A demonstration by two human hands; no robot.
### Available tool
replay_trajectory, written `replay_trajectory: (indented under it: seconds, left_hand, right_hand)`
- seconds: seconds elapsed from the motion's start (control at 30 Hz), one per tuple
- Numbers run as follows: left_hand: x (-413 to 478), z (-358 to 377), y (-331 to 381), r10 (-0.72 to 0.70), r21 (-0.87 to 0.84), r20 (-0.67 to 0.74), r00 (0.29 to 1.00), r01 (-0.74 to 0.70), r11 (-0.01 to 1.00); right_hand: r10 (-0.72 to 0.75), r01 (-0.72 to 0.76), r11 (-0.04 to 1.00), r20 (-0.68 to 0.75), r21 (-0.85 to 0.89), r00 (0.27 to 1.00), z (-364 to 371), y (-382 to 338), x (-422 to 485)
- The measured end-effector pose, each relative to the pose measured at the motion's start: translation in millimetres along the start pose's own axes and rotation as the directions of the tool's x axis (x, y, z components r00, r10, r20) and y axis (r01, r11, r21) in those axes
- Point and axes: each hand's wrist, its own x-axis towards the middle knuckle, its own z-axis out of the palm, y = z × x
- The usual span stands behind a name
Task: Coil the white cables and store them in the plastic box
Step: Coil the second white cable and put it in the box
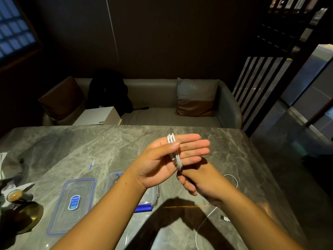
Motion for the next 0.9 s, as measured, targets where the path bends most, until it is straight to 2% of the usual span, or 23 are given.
replay_trajectory:
  seconds: [0.07,0.17,0.23,0.33,0.43,0.6,0.73,0.9]
  left_hand:
    - [0.6,-2.5,0.6,0.007,-0.01,-0.022,1.0,-0.007,1.0]
    - [1.2,-6.3,-0.5,0.016,-0.013,-0.068,0.998,-0.017,1.0]
    - [1.1,-8.5,-1.7,0.011,0.014,-0.086,0.996,-0.01,1.0]
    - [0.5,-11.7,-5.1,-0.012,0.1,-0.098,0.995,0.022,0.995]
    - [-0.2,-14.4,-9.0,-0.026,0.108,-0.125,0.992,0.04,0.993]
    - [-0.2,-15.7,-11.6,-0.039,0.121,-0.133,0.99,0.055,0.991]
    - [0.3,-14.7,-13.9,-0.056,0.119,-0.124,0.991,0.071,0.99]
    - [-0.1,-12.0,-16.8,-0.08,0.133,-0.151,0.985,0.1,0.986]
  right_hand:
    - [-0.044,0.047,0.997,0.048,-0.067,0.998,2.2,-5.1,-10.7]
    - [-0.071,0.072,0.997,0.086,-0.004,0.994,8.5,-7.8,-22.0]
    - [-0.075,0.078,0.996,0.078,-0.04,0.994,10.3,-7.9,-26.7]
    - [-0.089,0.09,0.956,0.015,-0.281,0.996,7.0,-9.5,-31.4]
    - [-0.137,0.112,0.857,-0.014,-0.503,0.99,1.6,-16.6,-39.2]
    - [-0.263,0.157,0.719,-0.057,-0.677,0.963,-4.6,-34.8,-54.2]
    - [-0.353,0.157,0.684,-0.136,-0.713,0.926,-13.3,-44.2,-56.4]
    - [-0.346,0.218,0.757,-0.095,-0.616,0.933,-16.8,-55.3,-53.0]
